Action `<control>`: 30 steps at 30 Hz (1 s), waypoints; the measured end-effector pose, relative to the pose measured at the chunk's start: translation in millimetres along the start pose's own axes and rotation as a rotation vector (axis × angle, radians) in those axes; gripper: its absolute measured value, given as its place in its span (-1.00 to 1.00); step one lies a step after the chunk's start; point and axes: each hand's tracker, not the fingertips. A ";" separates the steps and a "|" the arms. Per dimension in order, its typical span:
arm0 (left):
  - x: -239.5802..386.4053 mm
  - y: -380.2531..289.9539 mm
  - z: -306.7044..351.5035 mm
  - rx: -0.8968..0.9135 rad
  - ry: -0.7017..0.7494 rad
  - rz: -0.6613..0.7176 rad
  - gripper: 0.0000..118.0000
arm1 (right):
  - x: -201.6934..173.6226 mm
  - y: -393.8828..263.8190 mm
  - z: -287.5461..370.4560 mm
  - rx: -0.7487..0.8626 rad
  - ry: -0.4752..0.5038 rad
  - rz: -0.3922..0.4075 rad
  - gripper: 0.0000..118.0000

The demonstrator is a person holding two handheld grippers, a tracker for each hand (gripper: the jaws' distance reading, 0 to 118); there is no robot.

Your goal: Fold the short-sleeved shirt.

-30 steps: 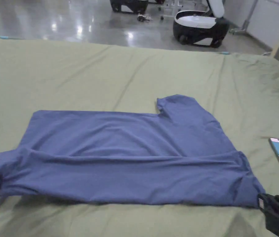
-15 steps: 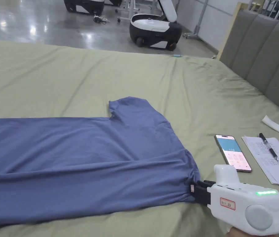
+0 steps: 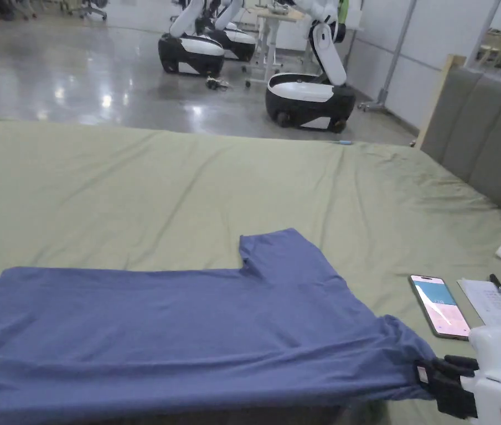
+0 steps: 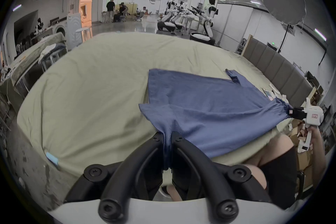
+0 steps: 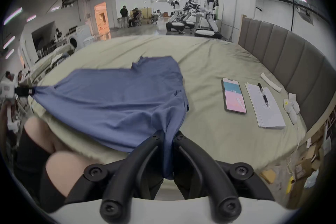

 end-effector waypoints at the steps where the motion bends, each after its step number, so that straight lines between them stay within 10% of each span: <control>1: -2.7 -8.1 -1.9 -0.026 -0.002 0.010 -0.92 | -1.5 -8.7 -0.1 -0.028 0.000 0.025 -0.84; 8: -9.4 -58.5 -40.9 -0.176 0.044 0.023 -0.82 | -1.4 -66.9 -36.3 -0.100 -0.033 -0.007 -0.82; 11: 10.7 -56.4 -26.6 -0.084 0.203 -0.017 0.65 | -1.4 -71.4 -37.7 -0.155 -0.112 -0.024 0.92; 12: 13.7 -52.4 -21.0 -0.062 0.244 -0.057 0.90 | -0.4 -69.6 -34.3 -0.164 -0.162 -0.013 0.99; 19: 50.8 27.8 42.8 0.217 0.135 -0.133 0.75 | 9.9 1.7 14.7 0.247 -0.119 -0.236 0.65; 20: 56.5 44.1 45.2 0.260 0.093 -0.132 0.46 | 1.5 20.8 22.0 0.302 -0.097 -0.250 0.20; 22: 61.6 73.0 32.1 0.330 0.081 -0.144 -1.00 | -2.7 49.8 15.1 0.379 -0.125 -0.231 -1.00; 29: 35.6 164.5 -107.4 0.172 0.042 -0.112 -0.99 | -16.6 135.6 -30.3 0.396 -0.092 -0.123 -1.00; 30: 20.9 171.3 -142.8 0.131 0.111 -0.061 -0.74 | -20.5 143.4 -36.6 0.389 -0.086 -0.110 -1.00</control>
